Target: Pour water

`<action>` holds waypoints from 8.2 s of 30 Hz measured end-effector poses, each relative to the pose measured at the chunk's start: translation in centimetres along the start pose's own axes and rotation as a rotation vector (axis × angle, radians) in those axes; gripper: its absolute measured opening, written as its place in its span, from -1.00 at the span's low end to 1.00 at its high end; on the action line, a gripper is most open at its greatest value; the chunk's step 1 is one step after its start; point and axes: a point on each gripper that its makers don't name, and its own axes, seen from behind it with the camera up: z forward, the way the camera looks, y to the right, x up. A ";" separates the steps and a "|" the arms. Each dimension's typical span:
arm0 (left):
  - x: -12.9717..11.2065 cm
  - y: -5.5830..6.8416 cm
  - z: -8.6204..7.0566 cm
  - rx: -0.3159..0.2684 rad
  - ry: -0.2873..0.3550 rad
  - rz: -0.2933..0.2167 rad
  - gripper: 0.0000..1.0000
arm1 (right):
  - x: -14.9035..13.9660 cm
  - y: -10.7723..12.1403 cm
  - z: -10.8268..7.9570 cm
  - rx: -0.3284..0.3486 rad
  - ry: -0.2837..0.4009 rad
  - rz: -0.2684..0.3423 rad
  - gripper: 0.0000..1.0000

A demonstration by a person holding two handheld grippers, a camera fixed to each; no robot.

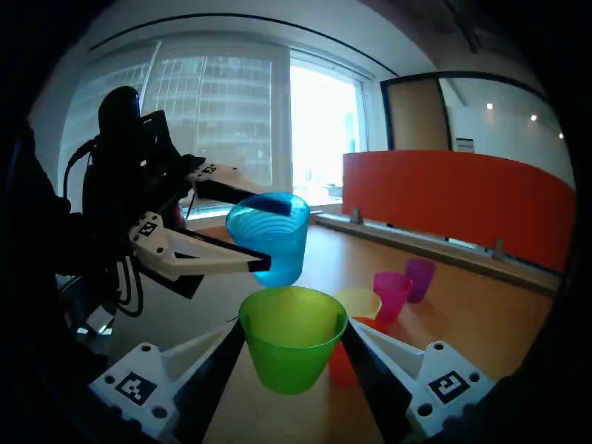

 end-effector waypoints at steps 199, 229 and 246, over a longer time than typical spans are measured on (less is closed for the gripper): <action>4.5 0.4 -0.1 0.109 0.037 0.730 0.70 | 1.1 -1.3 0.5 0.010 0.096 -0.089 0.85; 5.2 0.5 -0.1 0.126 0.038 0.806 0.71 | 1.3 -1.2 0.3 0.004 0.102 -0.086 0.84; 5.9 0.5 -0.3 0.134 0.042 0.856 0.70 | 1.2 -1.2 0.4 0.004 0.106 -0.086 0.85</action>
